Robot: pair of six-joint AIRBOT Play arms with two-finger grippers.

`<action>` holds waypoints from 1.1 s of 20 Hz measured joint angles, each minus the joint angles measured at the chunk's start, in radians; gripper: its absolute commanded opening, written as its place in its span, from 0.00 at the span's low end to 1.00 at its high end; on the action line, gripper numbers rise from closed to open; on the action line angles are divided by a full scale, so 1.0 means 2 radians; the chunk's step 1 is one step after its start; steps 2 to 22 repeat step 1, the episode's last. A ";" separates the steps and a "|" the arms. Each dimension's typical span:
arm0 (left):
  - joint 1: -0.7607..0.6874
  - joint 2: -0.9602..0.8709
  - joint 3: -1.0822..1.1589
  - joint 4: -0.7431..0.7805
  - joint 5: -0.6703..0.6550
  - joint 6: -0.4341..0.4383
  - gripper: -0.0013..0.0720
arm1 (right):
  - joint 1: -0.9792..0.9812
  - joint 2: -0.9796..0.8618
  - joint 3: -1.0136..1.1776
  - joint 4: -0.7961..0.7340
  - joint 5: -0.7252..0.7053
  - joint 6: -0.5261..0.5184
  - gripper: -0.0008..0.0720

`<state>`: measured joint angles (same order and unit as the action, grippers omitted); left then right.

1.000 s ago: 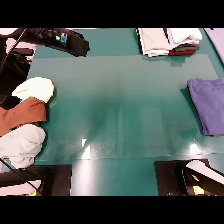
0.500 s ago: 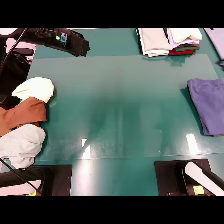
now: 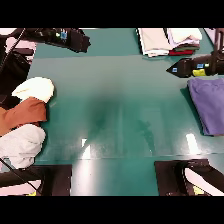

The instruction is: Fold the shirts.

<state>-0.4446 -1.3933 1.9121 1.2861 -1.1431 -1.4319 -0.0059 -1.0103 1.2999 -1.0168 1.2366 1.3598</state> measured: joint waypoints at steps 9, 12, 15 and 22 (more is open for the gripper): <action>0.000 0.000 0.000 0.000 0.001 0.000 0.05 | 0.008 0.000 0.000 -0.004 0.000 0.000 0.03; 0.000 0.000 0.000 0.000 0.001 0.000 0.05 | 0.008 0.000 0.000 -0.004 0.000 0.000 0.03; 0.000 0.000 0.000 0.000 0.001 0.000 0.05 | 0.008 0.000 0.000 -0.004 0.000 0.000 0.03; 0.000 0.000 0.000 0.000 0.001 0.000 0.05 | 0.008 0.000 0.000 -0.004 0.000 0.000 0.03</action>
